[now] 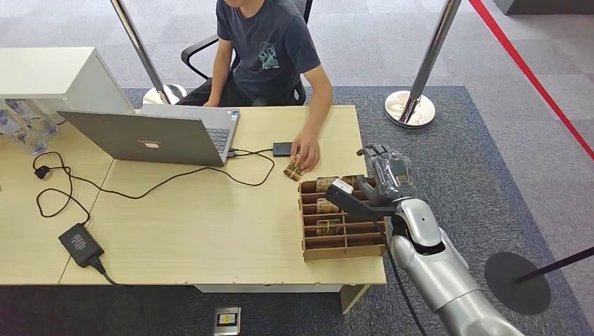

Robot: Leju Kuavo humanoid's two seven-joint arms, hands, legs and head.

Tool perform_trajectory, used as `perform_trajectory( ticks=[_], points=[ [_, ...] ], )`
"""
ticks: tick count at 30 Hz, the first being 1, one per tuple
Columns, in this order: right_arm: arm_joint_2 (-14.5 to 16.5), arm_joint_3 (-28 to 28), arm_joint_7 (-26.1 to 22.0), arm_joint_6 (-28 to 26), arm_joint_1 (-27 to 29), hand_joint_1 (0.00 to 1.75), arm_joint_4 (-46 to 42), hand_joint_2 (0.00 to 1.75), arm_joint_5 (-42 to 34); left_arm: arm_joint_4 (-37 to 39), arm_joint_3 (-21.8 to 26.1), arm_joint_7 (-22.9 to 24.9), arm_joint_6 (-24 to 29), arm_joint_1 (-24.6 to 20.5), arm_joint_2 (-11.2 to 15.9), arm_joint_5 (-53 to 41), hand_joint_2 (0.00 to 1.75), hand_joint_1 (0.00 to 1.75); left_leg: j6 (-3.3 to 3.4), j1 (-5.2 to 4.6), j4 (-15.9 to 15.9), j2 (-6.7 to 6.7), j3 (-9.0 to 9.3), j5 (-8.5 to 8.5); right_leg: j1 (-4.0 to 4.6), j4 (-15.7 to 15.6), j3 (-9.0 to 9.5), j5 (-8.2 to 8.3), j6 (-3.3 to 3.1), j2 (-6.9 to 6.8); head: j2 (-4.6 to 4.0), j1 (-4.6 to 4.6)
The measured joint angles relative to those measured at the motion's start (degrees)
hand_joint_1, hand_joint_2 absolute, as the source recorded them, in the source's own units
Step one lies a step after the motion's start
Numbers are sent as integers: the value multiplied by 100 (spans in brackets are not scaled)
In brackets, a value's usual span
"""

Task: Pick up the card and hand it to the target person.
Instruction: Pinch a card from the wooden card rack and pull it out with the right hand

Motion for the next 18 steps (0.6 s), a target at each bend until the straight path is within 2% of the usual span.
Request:
perform_trajectory(
  ticks=[8,18],
  points=[
    [-10,0,1,-23,86,68,72,175,-8,6,0,0,-31,0,8,-17,0,0,0,0,0,0,0,0,0,0,0,0,0,0,-1,0],
    [23,0,28,-22,130,76,137,175,14,9,0,0,-40,-1,8,-13,0,0,0,0,0,0,-1,0,0,0,0,0,0,0,0,0]
  ],
)
